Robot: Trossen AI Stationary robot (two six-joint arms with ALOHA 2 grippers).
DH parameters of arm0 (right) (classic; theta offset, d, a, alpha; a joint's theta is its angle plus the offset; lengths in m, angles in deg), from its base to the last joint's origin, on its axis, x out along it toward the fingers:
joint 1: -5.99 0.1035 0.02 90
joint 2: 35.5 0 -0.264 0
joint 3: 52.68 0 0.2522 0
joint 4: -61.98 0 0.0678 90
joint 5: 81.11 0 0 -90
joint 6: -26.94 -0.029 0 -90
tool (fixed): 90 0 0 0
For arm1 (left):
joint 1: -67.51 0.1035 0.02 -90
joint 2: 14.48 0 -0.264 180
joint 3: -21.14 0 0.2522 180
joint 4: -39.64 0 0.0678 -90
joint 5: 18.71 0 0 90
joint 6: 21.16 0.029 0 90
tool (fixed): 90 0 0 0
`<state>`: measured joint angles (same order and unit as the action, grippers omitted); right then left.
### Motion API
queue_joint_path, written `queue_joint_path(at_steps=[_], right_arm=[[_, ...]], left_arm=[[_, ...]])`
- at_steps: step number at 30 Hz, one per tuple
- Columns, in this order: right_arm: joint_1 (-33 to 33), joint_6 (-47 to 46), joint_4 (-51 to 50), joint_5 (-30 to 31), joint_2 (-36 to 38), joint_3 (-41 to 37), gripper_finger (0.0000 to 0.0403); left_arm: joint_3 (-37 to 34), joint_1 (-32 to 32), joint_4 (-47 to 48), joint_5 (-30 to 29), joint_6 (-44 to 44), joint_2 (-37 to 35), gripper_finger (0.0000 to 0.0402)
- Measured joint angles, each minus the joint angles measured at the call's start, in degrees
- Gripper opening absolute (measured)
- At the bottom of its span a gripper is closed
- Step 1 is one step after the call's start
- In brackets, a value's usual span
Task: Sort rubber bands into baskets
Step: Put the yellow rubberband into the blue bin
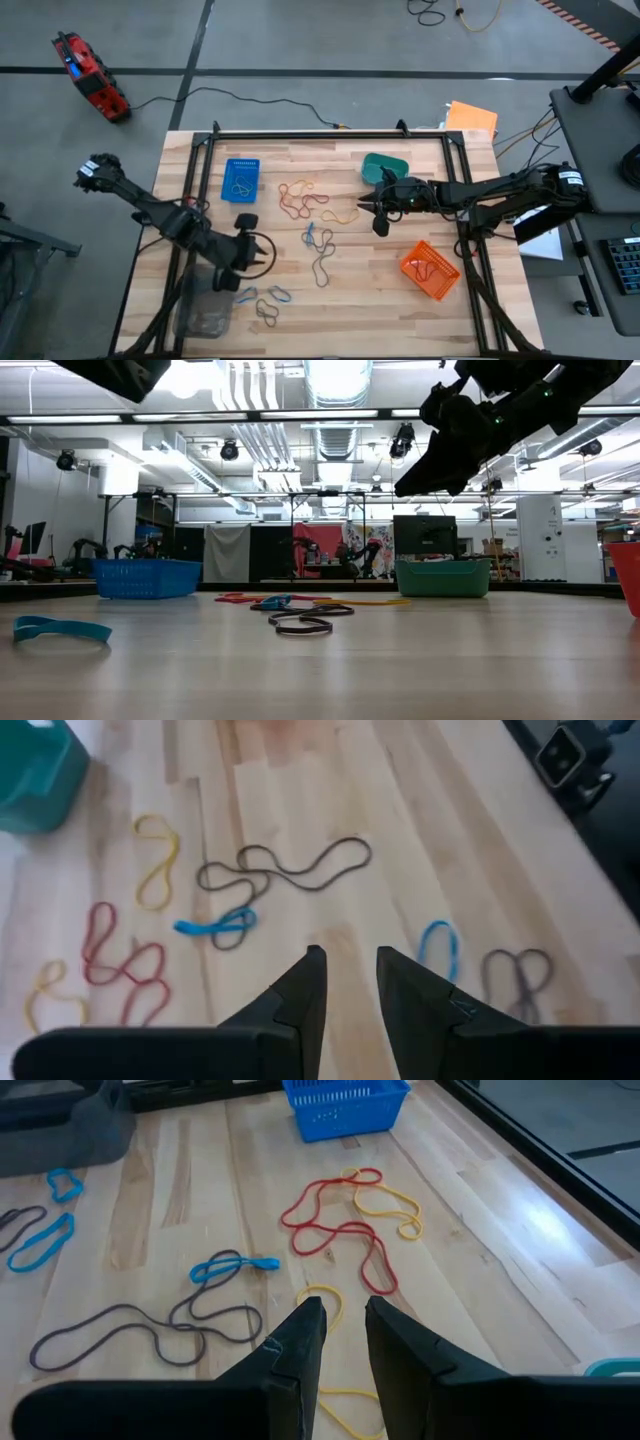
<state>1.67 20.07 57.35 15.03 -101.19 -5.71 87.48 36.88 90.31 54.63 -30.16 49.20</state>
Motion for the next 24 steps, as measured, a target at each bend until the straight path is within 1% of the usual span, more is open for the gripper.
queue_joint_path(at_steps=[8, 12, 14, 16, 19, 21, 24], right_arm=[[0.0, -0.1, 0.0, 0.0, 0.0, 0.0, 0.0072], [0.0, -0.2, 0.2, 0.0, 0.0, 0.0, 0.0072], [0.0, -0.2, 0.2, 0.0, 0.0, 0.0, 0.0072], [0.0, -0.2, 0.2, 0.0, 0.0, 0.0, 0.0072], [0.0, -0.2, 1.0, 0.0, 0.0, 0.0, 0.0072], [0.0, -0.4, 2.4, 1.0, 0.0, 0.0, 0.0072], [0.0, -1.8, 4.3, 3.6, 0.0, 0.0, 0.0072]], left_arm=[[-2.3, 4.4, -2.4, 0.1, 7.0, -0.4, 0.0076], [-6.7, 7.1, -8.1, 1.5, 11.2, -2.8, 0.0076], [-9.9, 9.0, -12.3, 3.5, 13.2, -4.9, 0.0076], [-13.2, 11.4, -16.8, 5.3, 15.9, -7.5, 0.0076], [-17.0, 16.1, -24.1, 5.7, 19.8, -11.5, 0.0076], [-18.3, 19.6, -26.4, 5.7, 21.8, -13.8, 0.0076], [-18.8, 24.7, -26.5, 5.8, 23.2, -16.3, 0.0076]])
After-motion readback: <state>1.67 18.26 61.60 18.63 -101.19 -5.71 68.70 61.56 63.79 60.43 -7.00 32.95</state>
